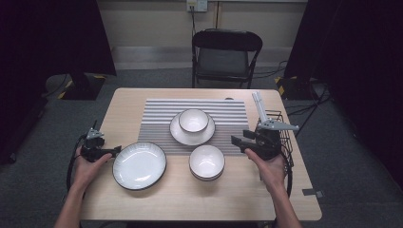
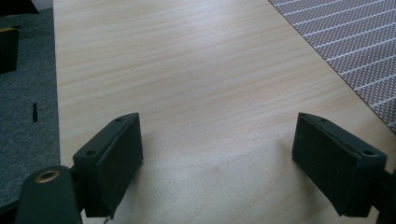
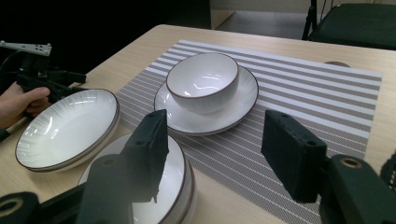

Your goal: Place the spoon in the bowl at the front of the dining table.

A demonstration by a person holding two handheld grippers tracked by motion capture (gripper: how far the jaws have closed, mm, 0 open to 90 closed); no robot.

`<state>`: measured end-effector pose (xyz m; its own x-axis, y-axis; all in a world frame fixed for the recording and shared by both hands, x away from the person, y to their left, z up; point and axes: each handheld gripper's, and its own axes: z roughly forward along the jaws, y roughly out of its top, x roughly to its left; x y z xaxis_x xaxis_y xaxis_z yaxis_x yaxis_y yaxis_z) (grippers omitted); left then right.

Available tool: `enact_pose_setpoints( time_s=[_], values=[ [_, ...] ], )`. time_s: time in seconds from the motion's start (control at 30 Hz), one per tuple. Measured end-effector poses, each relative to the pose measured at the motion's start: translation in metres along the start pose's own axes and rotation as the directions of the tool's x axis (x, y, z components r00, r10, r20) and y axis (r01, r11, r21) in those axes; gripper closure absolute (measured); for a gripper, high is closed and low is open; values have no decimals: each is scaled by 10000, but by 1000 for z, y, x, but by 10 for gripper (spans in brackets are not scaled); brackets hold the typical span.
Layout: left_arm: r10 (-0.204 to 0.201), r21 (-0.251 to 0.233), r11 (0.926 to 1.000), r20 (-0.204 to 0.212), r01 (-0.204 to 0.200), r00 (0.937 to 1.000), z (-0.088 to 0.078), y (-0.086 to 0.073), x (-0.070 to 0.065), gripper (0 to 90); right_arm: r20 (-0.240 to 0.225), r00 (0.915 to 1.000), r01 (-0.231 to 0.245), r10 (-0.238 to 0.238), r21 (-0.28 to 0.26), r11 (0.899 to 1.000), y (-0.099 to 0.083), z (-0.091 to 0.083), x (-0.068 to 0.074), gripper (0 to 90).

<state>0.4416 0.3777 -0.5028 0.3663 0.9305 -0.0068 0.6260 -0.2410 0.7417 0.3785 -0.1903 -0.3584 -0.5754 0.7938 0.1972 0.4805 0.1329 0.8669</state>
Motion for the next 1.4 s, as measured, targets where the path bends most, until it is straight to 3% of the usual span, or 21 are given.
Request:
enact_pose_setpoints(
  time_s=[0.67,0.83,1.4],
  values=[
    [-37,13,10000,-25,37,10000,0,0,0,156,660,9971,-360,372,-192,9992,-14,-35,-19,445],
    [-38,14,10000,-25,38,10000,0,0,0,156,799,9964,-264,285,-275,9993,-16,-45,-23,455],
    [-32,19,10000,-31,32,10000,0,0,0,156,1222,9909,-537,556,-191,9984,-33,-60,-43,505]
  ],
)
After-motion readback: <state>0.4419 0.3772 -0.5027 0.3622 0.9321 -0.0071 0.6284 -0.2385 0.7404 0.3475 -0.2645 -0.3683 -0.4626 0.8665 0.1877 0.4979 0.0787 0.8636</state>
